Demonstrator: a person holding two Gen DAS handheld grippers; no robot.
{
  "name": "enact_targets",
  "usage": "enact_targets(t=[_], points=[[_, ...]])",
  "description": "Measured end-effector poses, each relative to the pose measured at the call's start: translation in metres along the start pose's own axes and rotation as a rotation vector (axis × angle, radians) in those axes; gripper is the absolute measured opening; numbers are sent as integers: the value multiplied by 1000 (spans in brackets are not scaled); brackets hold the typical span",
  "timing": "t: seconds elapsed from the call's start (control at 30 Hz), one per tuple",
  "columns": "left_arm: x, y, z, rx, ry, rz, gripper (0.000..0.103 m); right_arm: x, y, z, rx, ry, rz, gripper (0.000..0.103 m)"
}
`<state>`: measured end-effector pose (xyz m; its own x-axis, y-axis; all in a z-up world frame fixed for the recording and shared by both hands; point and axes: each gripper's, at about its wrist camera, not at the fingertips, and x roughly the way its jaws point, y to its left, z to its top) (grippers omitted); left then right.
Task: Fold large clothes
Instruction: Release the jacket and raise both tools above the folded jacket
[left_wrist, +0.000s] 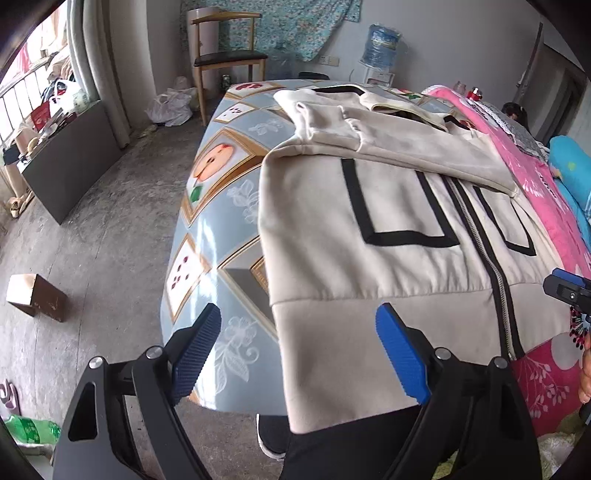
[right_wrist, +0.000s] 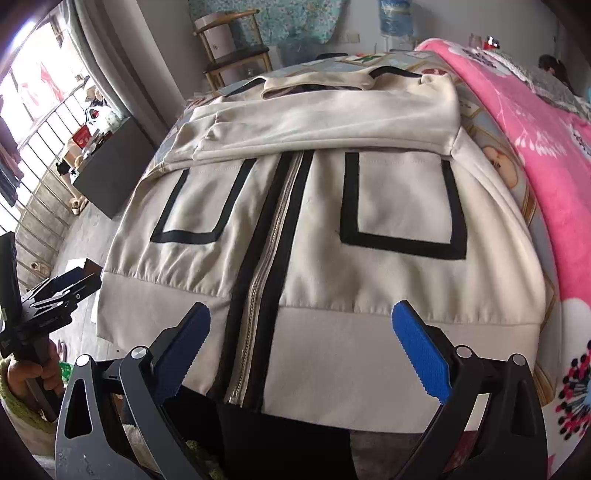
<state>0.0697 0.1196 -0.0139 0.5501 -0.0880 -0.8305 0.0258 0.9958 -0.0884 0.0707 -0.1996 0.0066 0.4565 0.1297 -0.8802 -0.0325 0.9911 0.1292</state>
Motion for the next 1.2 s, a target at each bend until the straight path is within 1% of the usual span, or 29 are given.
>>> enact_targets(t=[0.1, 0.2, 0.33, 0.43, 0.5, 0.57, 0.63, 0.7, 0.73, 0.77, 0.83, 0.9, 1.07, 1.2], points=[[-9, 8, -18, -22, -19, 23, 84, 1, -1, -14, 4, 1, 9, 96], [-14, 8, -34, -33, -22, 17, 84, 7, -1, -24, 14, 6, 55, 96], [-19, 0, -47, -4, -59, 3, 84, 16, 2, -25, 8, 25, 71, 96], [-15, -5, -49, -16, -59, -24, 84, 17, 7, -21, -13, 25, 60, 96], [-10, -5, -51, -44, -50, -62, 84, 13, 11, -19, -36, 7, 47, 96], [-6, -6, -51, -46, -49, -66, 80, 9, 13, -17, -56, -13, 22, 96], [-5, -9, -48, -37, -56, -65, 70, 9, 13, -17, -61, -20, 13, 96], [-6, -10, -47, -31, -63, -83, 66, 11, 12, -17, -52, -9, 20, 96], [-5, -10, -46, -26, -58, -89, 62, 13, 12, -18, -50, -5, 20, 96], [-4, -11, -45, -23, -49, -90, 59, 15, 12, -18, -50, -2, 17, 96], [2, -9, -45, -24, -17, -82, 51, 16, 13, -18, -52, -2, 8, 96], [6, -4, -45, -44, 11, -83, 46, 17, 15, -17, -58, -4, 4, 96], [3, 10, -51, -99, 40, -142, 40, 22, 20, -17, -77, 7, -11, 96], [1, 16, -55, -161, 64, -229, 36, 25, 22, -16, -78, 10, -9, 96]])
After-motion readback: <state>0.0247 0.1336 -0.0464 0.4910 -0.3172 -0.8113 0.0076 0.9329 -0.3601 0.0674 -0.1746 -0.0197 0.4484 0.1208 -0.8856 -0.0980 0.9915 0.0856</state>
